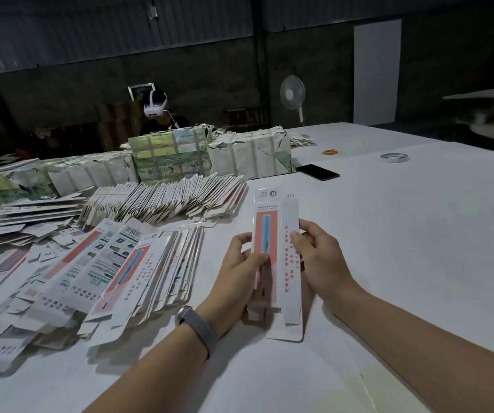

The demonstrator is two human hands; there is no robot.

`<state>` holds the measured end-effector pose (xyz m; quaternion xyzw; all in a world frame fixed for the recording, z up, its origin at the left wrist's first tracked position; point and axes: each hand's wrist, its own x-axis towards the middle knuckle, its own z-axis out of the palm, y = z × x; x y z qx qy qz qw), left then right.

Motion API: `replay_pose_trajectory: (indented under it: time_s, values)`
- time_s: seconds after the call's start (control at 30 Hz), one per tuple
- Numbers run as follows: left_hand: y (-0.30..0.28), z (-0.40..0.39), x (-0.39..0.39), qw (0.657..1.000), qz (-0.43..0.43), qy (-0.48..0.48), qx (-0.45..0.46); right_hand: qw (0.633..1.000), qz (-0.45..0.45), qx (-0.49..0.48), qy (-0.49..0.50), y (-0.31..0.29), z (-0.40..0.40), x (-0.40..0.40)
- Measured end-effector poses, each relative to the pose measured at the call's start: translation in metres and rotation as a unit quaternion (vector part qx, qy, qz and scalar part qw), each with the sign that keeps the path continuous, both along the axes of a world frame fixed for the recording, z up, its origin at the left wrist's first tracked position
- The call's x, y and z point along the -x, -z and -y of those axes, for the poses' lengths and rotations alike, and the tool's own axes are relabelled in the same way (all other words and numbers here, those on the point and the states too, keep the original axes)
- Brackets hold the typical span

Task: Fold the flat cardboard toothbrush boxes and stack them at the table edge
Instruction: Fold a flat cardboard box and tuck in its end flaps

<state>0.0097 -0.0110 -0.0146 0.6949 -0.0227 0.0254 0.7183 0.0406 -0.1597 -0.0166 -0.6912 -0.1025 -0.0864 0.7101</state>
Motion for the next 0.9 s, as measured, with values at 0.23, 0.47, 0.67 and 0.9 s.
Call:
replay_pose_trajectory:
  time_s: [0.23,0.47,0.67,0.9]
  values:
    - [0.004,0.006,-0.001,0.994,0.066,-0.013,-0.081,0.998,0.027,-0.023,-0.052,-0.002,-0.003,0.003]
    - [0.003,0.008,-0.001,0.993,0.064,0.08,-0.051,0.988,0.034,-0.041,-0.147,-0.003,-0.004,0.008]
    - [-0.001,0.0,-0.005,0.984,0.031,0.127,0.118,0.995,0.046,0.008,-0.085,0.005,-0.005,0.003]
    - [0.002,-0.007,-0.008,0.986,0.048,0.122,0.105,0.998,0.016,-0.011,-0.066,0.002,-0.001,0.0]
